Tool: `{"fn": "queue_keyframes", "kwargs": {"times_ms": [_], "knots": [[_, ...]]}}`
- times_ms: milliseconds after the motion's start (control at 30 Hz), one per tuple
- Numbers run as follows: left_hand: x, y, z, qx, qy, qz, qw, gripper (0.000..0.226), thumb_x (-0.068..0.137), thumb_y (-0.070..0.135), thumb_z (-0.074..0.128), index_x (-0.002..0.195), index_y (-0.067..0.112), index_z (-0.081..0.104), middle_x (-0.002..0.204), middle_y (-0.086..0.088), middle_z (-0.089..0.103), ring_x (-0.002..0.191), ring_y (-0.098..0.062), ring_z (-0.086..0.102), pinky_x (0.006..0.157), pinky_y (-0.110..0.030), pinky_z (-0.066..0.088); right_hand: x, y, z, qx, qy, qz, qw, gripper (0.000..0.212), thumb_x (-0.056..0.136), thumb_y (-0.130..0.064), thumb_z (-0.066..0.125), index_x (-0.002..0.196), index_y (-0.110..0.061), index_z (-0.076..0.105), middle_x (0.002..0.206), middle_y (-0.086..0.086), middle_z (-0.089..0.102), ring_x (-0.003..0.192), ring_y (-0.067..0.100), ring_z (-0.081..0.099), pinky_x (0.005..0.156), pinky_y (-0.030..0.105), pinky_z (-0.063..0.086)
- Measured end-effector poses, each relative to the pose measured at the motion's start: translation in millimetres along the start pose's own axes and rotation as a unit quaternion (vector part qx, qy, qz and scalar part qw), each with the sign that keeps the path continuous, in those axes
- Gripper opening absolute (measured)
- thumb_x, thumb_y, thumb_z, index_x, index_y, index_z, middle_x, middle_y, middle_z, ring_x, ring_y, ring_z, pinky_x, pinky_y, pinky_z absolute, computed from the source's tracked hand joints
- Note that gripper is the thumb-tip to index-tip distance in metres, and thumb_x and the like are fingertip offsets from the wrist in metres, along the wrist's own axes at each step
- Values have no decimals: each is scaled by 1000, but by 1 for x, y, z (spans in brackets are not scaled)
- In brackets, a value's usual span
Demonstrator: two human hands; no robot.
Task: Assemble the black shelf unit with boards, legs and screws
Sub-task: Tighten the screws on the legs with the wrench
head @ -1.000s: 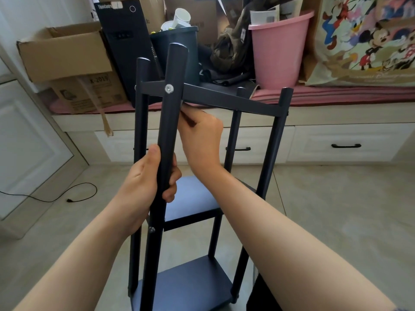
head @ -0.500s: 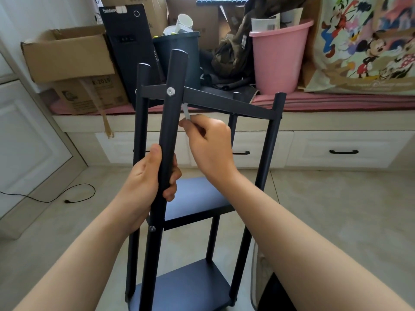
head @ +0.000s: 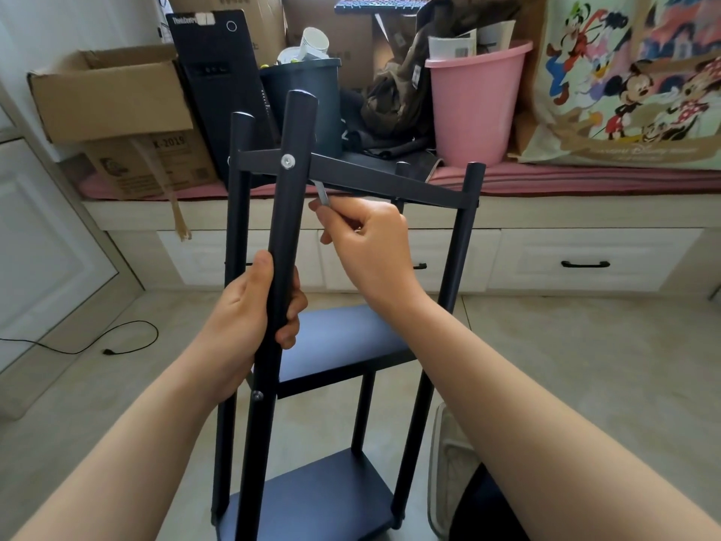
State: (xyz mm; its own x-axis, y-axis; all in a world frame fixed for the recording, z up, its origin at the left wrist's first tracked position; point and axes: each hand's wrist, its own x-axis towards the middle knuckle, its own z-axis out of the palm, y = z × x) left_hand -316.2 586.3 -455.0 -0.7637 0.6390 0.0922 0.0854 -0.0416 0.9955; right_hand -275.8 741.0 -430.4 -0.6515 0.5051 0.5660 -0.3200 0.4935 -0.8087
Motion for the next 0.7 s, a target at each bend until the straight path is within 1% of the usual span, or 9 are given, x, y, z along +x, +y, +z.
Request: {"fn": "queue_keyframes", "kwargs": {"times_ms": [67,133,200,333,433,533,633,667,700], "knots": [[0,0,0,3,-2,3,1000,62,88,71,34,91,13,53,64,0,48,47,-14,39,47,-23,41,1,1,0,1,5,2,1000,17,95,-11,63,87,-5,77,60,-4,63,52,-5,54,56,9,36],[0,0,1,5,-5,3,1000,62,88,71,34,92,12,52,64,0,48,47,-15,38,47,-23,41,1,2,1,4,15,-2,1000,15,94,-11,63,89,-5,77,60,-8,62,53,-6,55,58,8,37],[0,0,2,7,-6,6,1000,61,88,70,33,93,12,52,63,0,48,47,-15,38,47,-23,41,1,1,3,4,23,-5,1000,15,94,-12,64,91,-7,78,62,-6,65,57,-2,58,61,8,39],[0,0,5,9,-8,5,1000,61,88,70,33,92,12,52,63,0,47,47,-14,38,47,-23,40,0,0,8,14,31,-4,999,16,94,-14,65,90,-5,78,69,3,70,67,12,65,68,21,49],[0,0,6,11,-8,4,1000,62,88,72,33,91,13,52,63,-1,47,47,-14,38,47,-23,40,1,2,13,21,59,-13,998,20,94,-13,65,81,-3,76,64,1,67,60,11,60,63,19,44],[-1,-1,7,12,-10,10,1000,65,91,76,34,90,13,53,63,-1,47,47,-15,38,47,-23,40,1,5,20,44,79,-10,996,21,95,-13,63,81,-2,76,63,0,65,58,10,57,62,25,45],[-1,-2,8,12,-14,9,1000,60,91,71,32,89,14,53,64,-2,47,47,-16,38,47,-24,40,2,7,27,55,102,-7,993,18,94,-12,64,85,-2,76,59,-9,59,55,0,53,61,14,40],[-1,-2,8,11,-16,8,1000,60,90,70,32,89,15,53,64,-2,47,47,-16,38,47,-24,40,3,8,28,57,110,-7,992,18,94,-12,64,85,-2,76,58,-7,59,55,2,54,60,15,40],[-2,-3,8,9,-18,7,1000,59,90,71,32,88,15,54,64,-2,47,47,-15,38,47,-24,40,5,8,30,59,114,-8,992,19,93,-12,64,84,-1,76,59,-2,62,56,8,56,60,21,43]]}}
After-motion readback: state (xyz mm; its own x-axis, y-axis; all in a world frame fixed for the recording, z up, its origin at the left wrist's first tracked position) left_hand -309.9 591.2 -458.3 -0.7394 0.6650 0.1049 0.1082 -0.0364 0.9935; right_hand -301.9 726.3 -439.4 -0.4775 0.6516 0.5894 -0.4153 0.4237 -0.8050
